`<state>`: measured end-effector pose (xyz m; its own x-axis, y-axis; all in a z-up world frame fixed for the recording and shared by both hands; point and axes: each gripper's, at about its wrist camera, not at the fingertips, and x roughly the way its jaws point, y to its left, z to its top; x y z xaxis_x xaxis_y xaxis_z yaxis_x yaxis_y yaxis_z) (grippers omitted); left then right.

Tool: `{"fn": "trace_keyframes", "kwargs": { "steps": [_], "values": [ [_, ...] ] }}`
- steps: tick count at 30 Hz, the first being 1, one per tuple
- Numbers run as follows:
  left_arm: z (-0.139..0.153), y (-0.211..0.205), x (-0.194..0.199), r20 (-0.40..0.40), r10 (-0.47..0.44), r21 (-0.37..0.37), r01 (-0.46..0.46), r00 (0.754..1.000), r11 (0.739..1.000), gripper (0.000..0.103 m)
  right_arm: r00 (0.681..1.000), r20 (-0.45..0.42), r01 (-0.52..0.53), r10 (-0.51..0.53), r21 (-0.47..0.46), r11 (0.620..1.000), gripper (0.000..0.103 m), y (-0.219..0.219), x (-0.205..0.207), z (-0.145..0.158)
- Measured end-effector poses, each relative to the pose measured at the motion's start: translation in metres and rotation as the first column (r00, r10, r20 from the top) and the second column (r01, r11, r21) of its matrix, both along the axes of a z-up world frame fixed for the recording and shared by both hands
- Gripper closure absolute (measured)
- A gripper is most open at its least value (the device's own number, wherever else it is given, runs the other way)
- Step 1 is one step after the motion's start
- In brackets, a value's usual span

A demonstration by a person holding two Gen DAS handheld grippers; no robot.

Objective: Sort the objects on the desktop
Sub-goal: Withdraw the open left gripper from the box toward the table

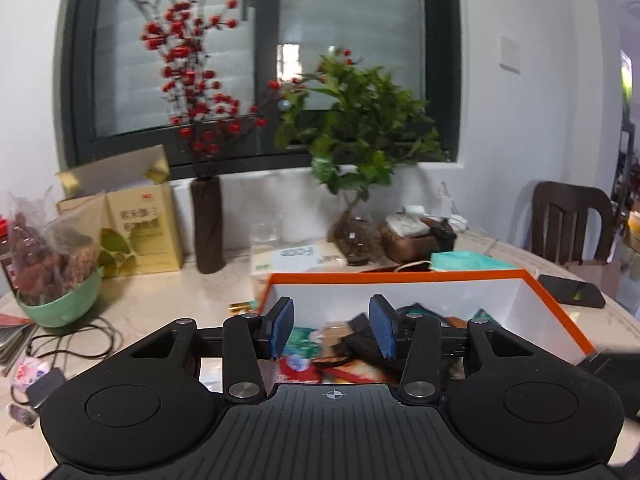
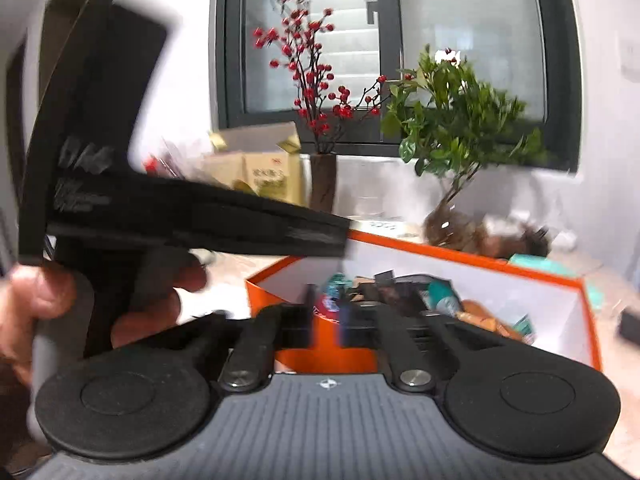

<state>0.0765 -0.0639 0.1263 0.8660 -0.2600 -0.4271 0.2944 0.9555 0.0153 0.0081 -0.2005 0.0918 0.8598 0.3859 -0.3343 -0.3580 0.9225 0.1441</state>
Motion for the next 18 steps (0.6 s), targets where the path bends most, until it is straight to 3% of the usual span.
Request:
{"fn": "trace_keyframes", "kwargs": {
  "steps": [1,2,7,10,13,15,18],
  "values": [
    [0.000,0.006,-0.001,0.000,0.009,0.008,-0.009,1.000,1.000,0.044,1.000,0.008,-0.016,0.015,0.053,0.998,0.013,-0.010,-0.005,0.000],
    [-0.001,0.012,-0.004,-0.001,0.020,0.021,-0.020,1.000,1.000,0.042,0.999,0.012,-0.031,0.030,0.095,0.995,0.012,-0.018,-0.010,0.000],
    [-0.018,0.043,-0.023,-0.032,0.081,0.129,-0.077,0.996,0.989,0.038,0.979,-0.135,-0.146,0.156,0.076,0.986,0.014,-0.018,-0.026,-0.020],
    [-0.031,0.066,-0.037,-0.097,0.093,0.106,-0.083,0.991,0.991,0.035,0.931,-0.302,-0.206,0.207,0.037,0.978,0.016,-0.004,-0.026,-0.046],
    [-0.048,0.075,-0.050,-0.171,0.080,0.084,-0.067,0.982,0.994,0.030,0.881,-0.433,-0.199,0.192,0.030,0.980,0.024,0.016,-0.026,-0.070],
    [-0.056,0.074,-0.058,-0.191,0.071,0.089,-0.055,0.979,0.994,0.025,0.882,-0.451,-0.156,0.141,0.004,0.988,0.023,0.027,-0.037,-0.078],
    [-0.069,0.065,-0.070,-0.192,0.064,0.124,-0.041,0.979,0.991,0.017,0.906,-0.422,-0.065,0.046,-0.031,0.997,0.014,0.040,-0.058,-0.084]
  ]
}}
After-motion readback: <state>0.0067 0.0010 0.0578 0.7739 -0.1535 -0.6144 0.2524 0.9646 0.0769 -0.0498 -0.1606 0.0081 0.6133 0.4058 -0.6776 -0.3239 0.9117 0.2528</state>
